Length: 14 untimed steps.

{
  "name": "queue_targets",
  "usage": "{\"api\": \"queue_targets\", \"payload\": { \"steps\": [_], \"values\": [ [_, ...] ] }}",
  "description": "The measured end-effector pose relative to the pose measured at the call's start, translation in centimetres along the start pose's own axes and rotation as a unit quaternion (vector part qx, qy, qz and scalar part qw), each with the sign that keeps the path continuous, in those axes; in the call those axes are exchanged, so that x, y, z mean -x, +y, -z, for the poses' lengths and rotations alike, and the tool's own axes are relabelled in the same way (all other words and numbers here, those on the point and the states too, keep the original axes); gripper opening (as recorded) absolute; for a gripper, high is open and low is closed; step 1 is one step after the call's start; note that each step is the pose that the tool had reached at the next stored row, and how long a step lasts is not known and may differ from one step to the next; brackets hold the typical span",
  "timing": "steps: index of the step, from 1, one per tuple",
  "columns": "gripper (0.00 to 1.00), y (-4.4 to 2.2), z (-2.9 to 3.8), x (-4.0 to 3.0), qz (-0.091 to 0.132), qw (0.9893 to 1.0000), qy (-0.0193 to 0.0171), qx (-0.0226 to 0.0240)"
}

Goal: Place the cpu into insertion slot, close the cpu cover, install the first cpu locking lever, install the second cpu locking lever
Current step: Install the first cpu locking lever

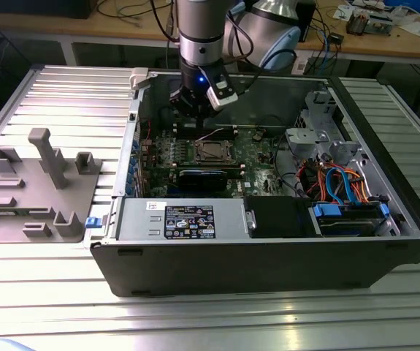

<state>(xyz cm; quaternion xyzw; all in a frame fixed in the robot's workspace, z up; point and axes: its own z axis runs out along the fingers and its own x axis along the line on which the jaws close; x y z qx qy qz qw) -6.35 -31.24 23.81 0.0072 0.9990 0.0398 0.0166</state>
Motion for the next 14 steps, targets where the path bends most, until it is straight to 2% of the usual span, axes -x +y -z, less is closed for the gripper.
{"api": "queue_targets", "payload": {
  "steps": [14],
  "values": [
    [0.11,0.03,-0.59,1.32,0.009,1.0,0.0007,0.0002]
  ]
}}
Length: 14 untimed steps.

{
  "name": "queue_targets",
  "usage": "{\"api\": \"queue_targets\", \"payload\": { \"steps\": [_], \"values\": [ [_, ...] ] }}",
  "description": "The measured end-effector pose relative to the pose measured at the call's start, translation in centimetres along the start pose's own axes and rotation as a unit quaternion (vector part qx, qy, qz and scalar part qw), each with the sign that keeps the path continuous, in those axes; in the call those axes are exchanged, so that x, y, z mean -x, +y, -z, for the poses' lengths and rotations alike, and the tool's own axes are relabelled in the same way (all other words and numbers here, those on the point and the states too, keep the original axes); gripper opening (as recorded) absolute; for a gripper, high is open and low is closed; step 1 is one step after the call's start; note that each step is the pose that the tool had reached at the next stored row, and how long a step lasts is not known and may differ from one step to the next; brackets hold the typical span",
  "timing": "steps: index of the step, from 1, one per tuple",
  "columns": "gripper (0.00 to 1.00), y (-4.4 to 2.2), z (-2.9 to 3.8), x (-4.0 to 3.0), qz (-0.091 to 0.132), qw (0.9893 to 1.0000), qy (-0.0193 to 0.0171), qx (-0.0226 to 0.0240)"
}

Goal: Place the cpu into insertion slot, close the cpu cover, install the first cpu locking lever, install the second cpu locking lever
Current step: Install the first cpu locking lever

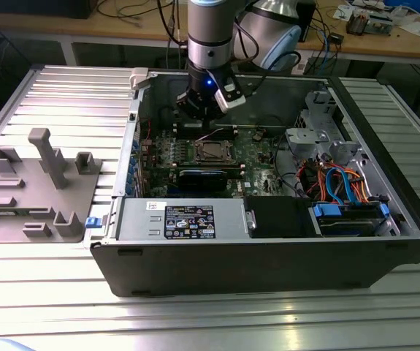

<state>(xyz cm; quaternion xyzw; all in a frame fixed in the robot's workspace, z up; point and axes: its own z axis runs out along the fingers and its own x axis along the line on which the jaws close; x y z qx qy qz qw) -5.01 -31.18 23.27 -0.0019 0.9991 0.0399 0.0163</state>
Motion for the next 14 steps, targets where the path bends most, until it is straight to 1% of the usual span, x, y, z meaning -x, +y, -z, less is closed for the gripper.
{"api": "queue_targets", "payload": {
  "steps": [3,11,14],
  "values": [
    [0.11,0.07,-0.11,0.14,0.001,1.0,0.0001,0.0],
    [0.11,0.55,-0.53,0.53,0.007,1.0,0.0005,-0.0007],
    [0.11,0.7,-0.63,0.8,0.008,1.0,0.0007,-0.0008]
  ]
}}
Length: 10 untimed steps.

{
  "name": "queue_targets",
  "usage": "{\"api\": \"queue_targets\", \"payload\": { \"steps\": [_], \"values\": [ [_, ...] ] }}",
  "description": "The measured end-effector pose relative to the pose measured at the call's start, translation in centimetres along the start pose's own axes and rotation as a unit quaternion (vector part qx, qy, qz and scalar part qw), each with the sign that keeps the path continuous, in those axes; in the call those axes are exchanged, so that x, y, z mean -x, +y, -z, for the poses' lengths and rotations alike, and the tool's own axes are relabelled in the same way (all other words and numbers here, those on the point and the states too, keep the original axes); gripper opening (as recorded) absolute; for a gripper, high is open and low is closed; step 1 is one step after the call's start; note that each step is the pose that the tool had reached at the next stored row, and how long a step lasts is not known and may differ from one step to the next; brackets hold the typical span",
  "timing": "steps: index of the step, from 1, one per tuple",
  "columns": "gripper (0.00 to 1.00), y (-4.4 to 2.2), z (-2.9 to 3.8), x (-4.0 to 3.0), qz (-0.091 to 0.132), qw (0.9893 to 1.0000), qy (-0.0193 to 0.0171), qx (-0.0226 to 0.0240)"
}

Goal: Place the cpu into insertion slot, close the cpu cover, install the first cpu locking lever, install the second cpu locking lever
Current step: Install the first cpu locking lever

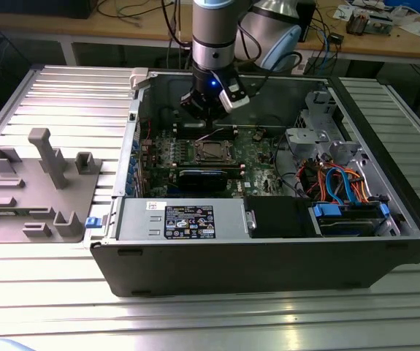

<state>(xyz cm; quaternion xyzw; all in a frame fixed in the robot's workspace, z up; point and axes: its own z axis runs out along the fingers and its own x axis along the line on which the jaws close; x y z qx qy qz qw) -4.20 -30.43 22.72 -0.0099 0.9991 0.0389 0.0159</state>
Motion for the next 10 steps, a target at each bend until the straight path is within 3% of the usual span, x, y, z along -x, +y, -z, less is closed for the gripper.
{"api": "queue_targets", "payload": {
  "steps": [10],
  "values": [
    [0.11,0.01,-0.09,0.64,0.0,1.0,0.0,0.0]
  ]
}}
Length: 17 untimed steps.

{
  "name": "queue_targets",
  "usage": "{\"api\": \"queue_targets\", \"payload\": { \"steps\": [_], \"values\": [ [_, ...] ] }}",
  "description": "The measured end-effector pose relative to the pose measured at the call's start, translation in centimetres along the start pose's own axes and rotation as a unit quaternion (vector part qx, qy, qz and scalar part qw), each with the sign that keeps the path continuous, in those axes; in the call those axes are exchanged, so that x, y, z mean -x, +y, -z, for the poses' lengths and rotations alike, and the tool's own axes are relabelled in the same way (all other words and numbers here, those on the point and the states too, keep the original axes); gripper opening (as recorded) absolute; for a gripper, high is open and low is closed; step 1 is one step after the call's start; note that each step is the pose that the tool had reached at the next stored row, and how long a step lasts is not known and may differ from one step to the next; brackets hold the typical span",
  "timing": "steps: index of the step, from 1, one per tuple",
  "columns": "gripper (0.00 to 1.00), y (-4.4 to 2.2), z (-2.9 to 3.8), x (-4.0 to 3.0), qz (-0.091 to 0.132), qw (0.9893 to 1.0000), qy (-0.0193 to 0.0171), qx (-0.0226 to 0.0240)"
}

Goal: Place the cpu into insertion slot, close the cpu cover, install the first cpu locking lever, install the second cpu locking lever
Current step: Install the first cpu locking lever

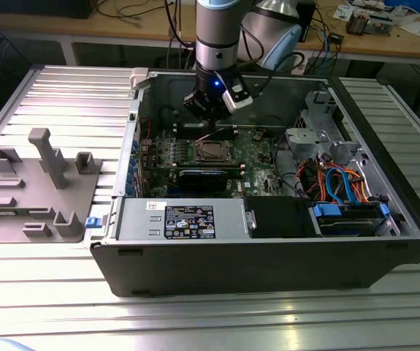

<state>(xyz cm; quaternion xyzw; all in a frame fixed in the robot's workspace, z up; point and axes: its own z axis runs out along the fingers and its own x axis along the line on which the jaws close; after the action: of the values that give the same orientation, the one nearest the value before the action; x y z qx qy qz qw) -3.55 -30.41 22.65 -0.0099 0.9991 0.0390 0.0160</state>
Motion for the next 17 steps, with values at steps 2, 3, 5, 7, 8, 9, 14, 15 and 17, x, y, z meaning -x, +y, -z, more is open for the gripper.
{"api": "queue_targets", "payload": {
  "steps": [2,3,5,7,8,9,14,15,17],
  "values": [
    [0.11,0.0,-0.02,0.1,0.0,1.0,0.0001,-0.0001],
    [0.11,0.0,-0.04,0.16,0.0,1.0,0.0001,-0.0001],
    [0.11,-0.01,-0.1,0.3,0.0,1.0,0.0001,-0.0001],
    [0.11,-0.02,-0.16,0.52,0.0,1.0,0.0001,-0.0001],
    [0.11,-0.03,-0.24,0.8,0.0,1.0,0.0001,-0.0001],
    [0.11,-0.04,-0.29,0.93,0.0,1.0,0.0,-0.0001],
    [0.11,-0.06,-0.5,1.07,-0.009,1.0,-0.0006,-0.0003],
    [0.11,-0.06,-0.55,1.07,-0.009,1.0,-0.0007,-0.0003],
    [0.11,-0.08,-0.68,1.12,-0.009,1.0,-0.0006,-0.0003]
  ]
}}
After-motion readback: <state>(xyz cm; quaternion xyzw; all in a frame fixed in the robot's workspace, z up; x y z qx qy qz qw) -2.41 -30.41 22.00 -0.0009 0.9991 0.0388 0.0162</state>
